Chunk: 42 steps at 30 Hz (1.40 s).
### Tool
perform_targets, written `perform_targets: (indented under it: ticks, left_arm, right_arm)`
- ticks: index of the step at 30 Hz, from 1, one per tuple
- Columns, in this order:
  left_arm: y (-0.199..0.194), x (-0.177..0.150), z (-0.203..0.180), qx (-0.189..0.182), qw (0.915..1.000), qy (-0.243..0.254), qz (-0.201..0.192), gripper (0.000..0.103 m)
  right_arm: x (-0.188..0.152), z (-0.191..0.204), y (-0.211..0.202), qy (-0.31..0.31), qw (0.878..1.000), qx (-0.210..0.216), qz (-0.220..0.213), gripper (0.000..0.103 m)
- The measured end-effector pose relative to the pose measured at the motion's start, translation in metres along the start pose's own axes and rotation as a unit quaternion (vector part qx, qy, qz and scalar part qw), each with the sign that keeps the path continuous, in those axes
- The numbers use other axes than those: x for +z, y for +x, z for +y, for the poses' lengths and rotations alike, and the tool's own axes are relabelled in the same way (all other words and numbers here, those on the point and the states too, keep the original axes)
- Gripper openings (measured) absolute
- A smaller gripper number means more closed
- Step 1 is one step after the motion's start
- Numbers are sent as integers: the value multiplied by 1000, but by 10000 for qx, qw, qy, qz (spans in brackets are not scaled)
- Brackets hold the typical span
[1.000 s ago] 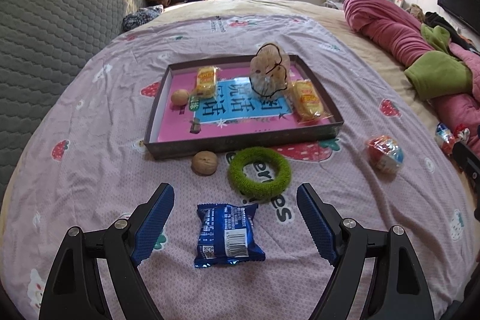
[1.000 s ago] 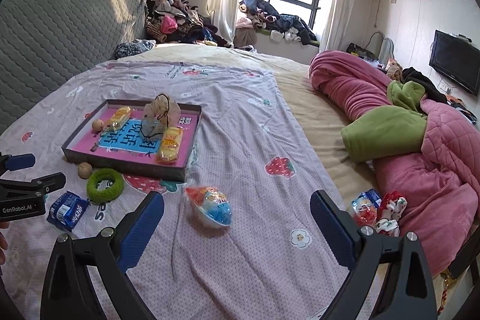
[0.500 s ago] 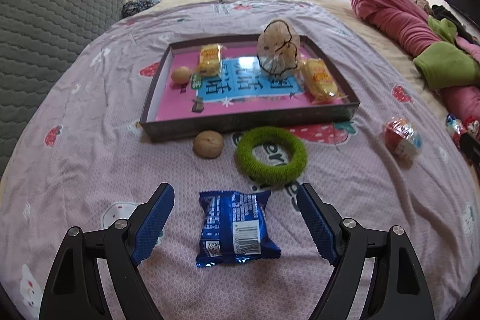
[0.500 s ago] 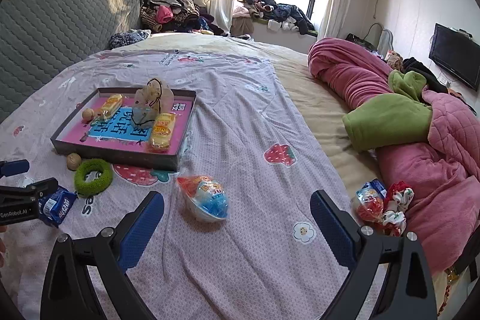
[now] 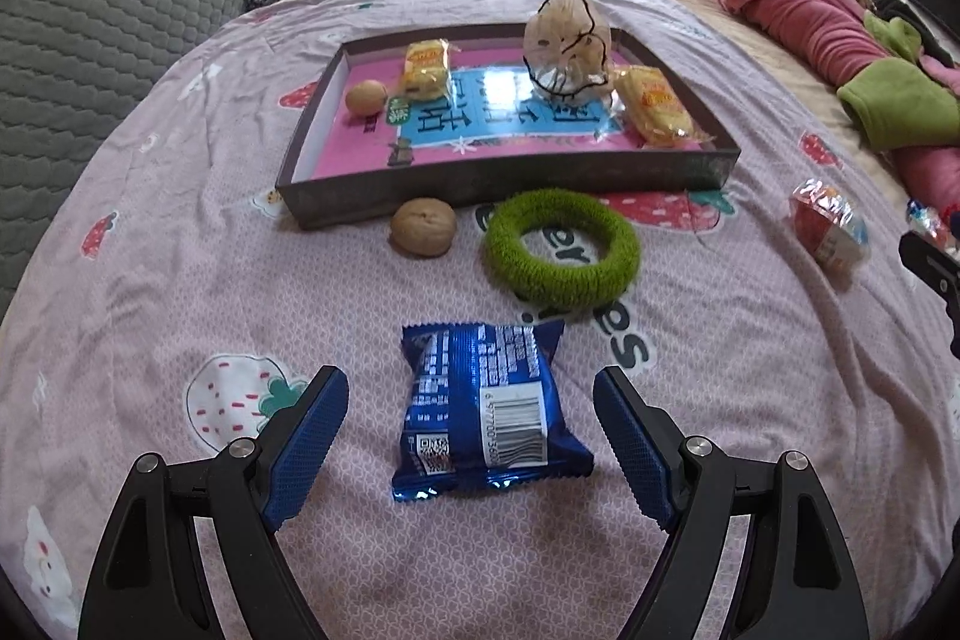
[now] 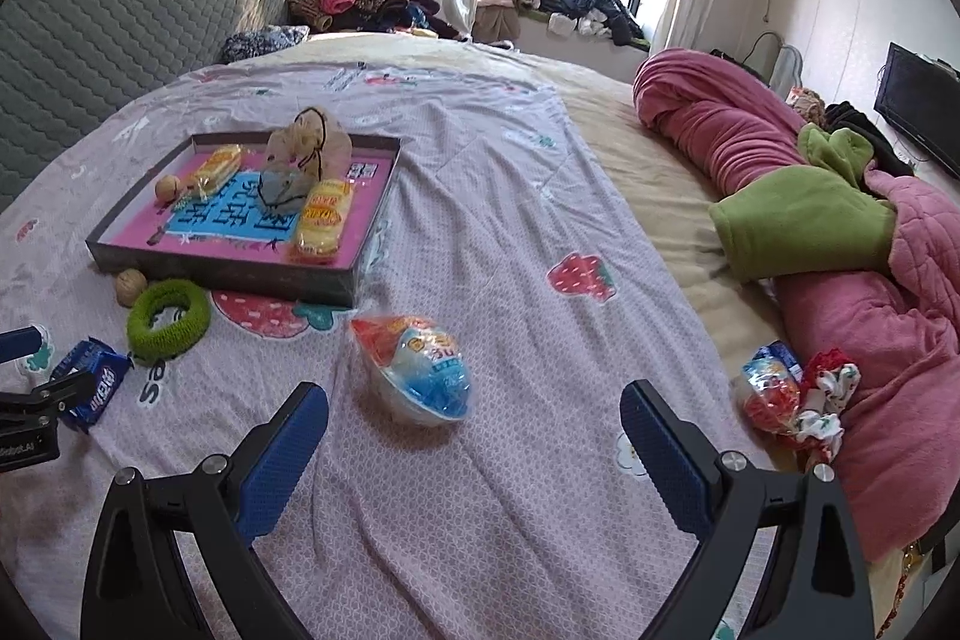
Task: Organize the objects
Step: 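Grasp the blue biscuit packet with the left tool while the right tool grasps the candy egg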
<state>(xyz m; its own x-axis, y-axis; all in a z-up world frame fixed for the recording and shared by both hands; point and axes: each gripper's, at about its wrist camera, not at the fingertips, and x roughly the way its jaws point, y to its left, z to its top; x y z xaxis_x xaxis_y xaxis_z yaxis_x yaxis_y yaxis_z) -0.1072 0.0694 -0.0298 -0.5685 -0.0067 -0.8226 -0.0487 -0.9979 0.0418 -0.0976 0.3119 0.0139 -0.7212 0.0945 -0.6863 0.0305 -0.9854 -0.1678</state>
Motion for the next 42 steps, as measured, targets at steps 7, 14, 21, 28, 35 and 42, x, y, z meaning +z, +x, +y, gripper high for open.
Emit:
perform_targets:
  ticks: [7,14,21,28,35,42]
  left_arm:
    - [12,-2,1,-54,9999,-23,99,85]
    - [25,-2,2,-76,9998,-43,191,85]
    - [35,1,4,-123,9997,-132,164,85]
    - [40,3,5,-122,9997,-164,114,85]
    - [37,3,2,-107,9999,-114,57,65]
    - [32,1,2,-227,9996,-156,35,57]
  right_arm:
    - [-2,7,28,-126,9996,104,218,99]
    - [5,13,58,-335,9987,141,369,99]
    - [6,14,86,-379,9979,104,508,99]
    - [4,10,98,-242,9978,239,576,88]
    - [4,13,96,-173,9962,582,620,56]
    - [10,21,69,-173,9954,864,376,56]
